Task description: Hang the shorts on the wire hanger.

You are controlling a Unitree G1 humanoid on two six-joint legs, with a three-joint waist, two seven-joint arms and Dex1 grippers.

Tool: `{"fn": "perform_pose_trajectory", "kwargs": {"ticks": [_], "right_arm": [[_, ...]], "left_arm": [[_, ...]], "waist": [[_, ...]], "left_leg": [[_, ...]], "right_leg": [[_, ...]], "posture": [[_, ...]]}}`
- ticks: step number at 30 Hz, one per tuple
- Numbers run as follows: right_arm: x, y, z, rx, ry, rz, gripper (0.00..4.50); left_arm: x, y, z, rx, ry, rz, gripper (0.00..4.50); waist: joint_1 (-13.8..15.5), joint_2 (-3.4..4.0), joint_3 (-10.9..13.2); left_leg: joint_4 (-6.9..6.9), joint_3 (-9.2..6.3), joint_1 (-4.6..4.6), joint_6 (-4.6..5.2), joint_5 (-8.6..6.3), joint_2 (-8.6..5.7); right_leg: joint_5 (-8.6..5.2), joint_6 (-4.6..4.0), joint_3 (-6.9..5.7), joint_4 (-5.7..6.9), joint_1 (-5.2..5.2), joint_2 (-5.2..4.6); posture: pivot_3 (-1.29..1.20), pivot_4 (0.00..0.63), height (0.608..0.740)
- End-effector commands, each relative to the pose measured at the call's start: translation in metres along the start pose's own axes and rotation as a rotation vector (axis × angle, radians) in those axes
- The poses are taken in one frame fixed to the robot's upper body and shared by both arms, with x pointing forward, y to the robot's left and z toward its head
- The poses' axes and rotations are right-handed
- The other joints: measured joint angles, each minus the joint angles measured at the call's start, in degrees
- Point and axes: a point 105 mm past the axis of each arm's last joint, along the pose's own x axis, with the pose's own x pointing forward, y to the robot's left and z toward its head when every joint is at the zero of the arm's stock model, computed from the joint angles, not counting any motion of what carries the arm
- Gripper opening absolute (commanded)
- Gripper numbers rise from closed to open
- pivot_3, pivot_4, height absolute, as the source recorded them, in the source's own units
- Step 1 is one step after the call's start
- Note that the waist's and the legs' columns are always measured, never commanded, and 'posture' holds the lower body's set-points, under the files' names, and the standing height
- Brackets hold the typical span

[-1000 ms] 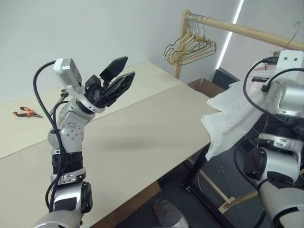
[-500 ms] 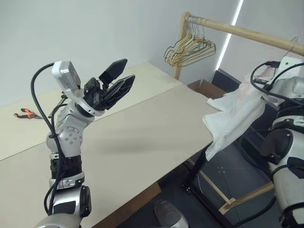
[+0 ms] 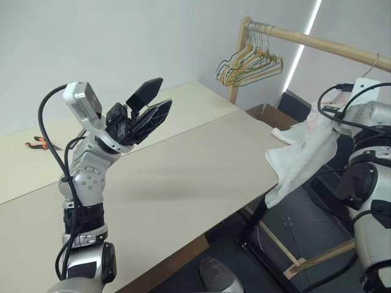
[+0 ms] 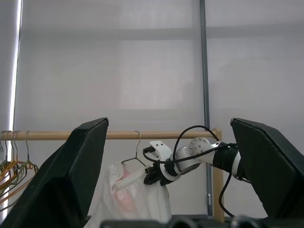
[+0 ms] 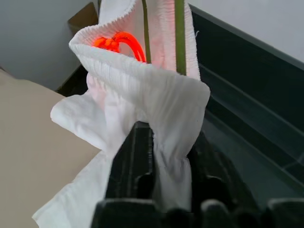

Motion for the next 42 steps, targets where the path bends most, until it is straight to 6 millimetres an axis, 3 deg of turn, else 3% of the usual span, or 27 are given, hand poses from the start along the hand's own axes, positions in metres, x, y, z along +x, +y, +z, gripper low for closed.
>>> {"fn": "perform_pose_trajectory", "kwargs": {"ticks": [1, 7, 18, 21, 24, 26, 28, 33, 37, 42], "right_arm": [[-0.01, -0.005, 0.03, -0.036, -0.134, -0.072, 2.29], [-0.032, -0.005, 0.057, -0.248, -0.309, -0.256, 4.47], [-0.098, 0.021, 0.098, -0.394, -0.67, -0.38, 4.49], [-0.117, 0.043, 0.111, -0.48, -0.86, -0.336, 4.49], [-0.126, 0.067, 0.11, -0.548, -0.951, -0.231, 4.49], [-0.129, 0.085, 0.106, -0.583, -0.99, -0.143, 4.49], [-0.135, 0.114, 0.093, -0.68, -1.049, 0.002, 4.49], [-0.143, 0.169, 0.04, -0.821, -1.032, 0.485, 4.49], [-0.152, 0.189, 0.005, -0.945, -1.022, 0.706, 4.49], [-0.158, 0.2, -0.038, -1.066, -0.95, 0.93, 4.49]], "left_arm": [[0.003, -0.005, 0.009, 0.038, -0.014, -0.032, 4.5], [0.003, -0.006, 0.009, 0.037, -0.005, -0.041, 4.5], [0.002, -0.004, 0.009, 0.031, 0.0, -0.041, 4.5], [-0.005, 0.002, 0.009, 0.058, 0.031, 0.009, 4.5], [-0.014, 0.009, 0.011, 0.083, 0.066, 0.052, 4.5], [-0.024, 0.012, 0.013, 0.112, 0.106, 0.085, 4.5], [-0.039, 0.017, 0.017, 0.158, 0.178, 0.146, 4.5], [-0.08, 0.017, 0.024, 0.229, 0.336, 0.274, 4.5], [-0.106, 0.01, 0.025, 0.252, 0.443, 0.346, 4.5], [-0.133, -0.001, 0.019, 0.269, 0.552, 0.439, 4.5]], "waist": [[0.1, 0.0, 0.0], [0.5, 0.02, 0.0], [2.6, 0.04, 0.0], [2.8, 0.04, 0.0], [2.5, 0.04, 0.0], [2.4, 0.04, 0.0], [2.4, 0.03, 0.0], [3.1, 0.01, 0.0], [5.3, -0.02, 0.0], [10.4, -0.04, 0.0]], "left_leg": [[-0.03, 0.0, 0.0, 0.0, 0.0, 0.0], [-0.29, 0.02, 0.01, 0.0, 0.0, 0.02], [-0.31, -0.02, -0.2, 0.0, 0.01, 0.06], [-0.28, -0.02, -0.42, 0.0, 0.02, 0.04], [-0.31, -0.02, -0.46, 0.0, 0.02, 0.03], [-0.32, -0.02, -0.47, 0.0, 0.01, 0.03], [-0.33, -0.02, -0.46, 0.0, 0.02, 0.05], [-0.32, -0.09, -0.34, -0.03, 0.04, 0.16], [-0.32, -0.09, -0.39, -0.03, 0.04, 0.18], [-0.38, -0.05, -0.82, -0.05, 0.04, 0.2]], "right_leg": [[0.0, 0.0, 0.0, -0.03, 0.0, 0.0], [0.0, 0.0, 0.03, -0.18, -0.06, -0.01], [0.02, -0.01, -0.02, -0.18, -0.32, -0.01], [0.16, -0.23, -0.01, -0.07, -0.77, -0.02], [0.25, -0.39, 0.01, -0.05, -0.86, 0.0], [0.25, -0.39, 0.02, -0.05, -0.85, -0.01], [0.25, -0.39, 0.01, 0.0, -0.85, 0.02], [0.13, -0.21, -0.02, 0.14, -0.86, 0.15], [0.27, -0.45, -0.03, 0.22, -1.08, 0.09], [0.29, -0.62, -0.02, 0.38, -1.75, 0.09]], "posture": [[-0.37, 0.0, 0.74], [-0.37, 0.0, 0.74], [-0.37, 0.0, 0.74], [-0.37, 0.0, 0.74], [-0.36, 0.0, 0.74], [-0.34, 0.0, 0.74], [-0.34, 0.0, 0.74], [-0.27, 0.0, 0.74], [-0.21, 0.0, 0.74], [-0.11, 0.0, 0.74]]}}
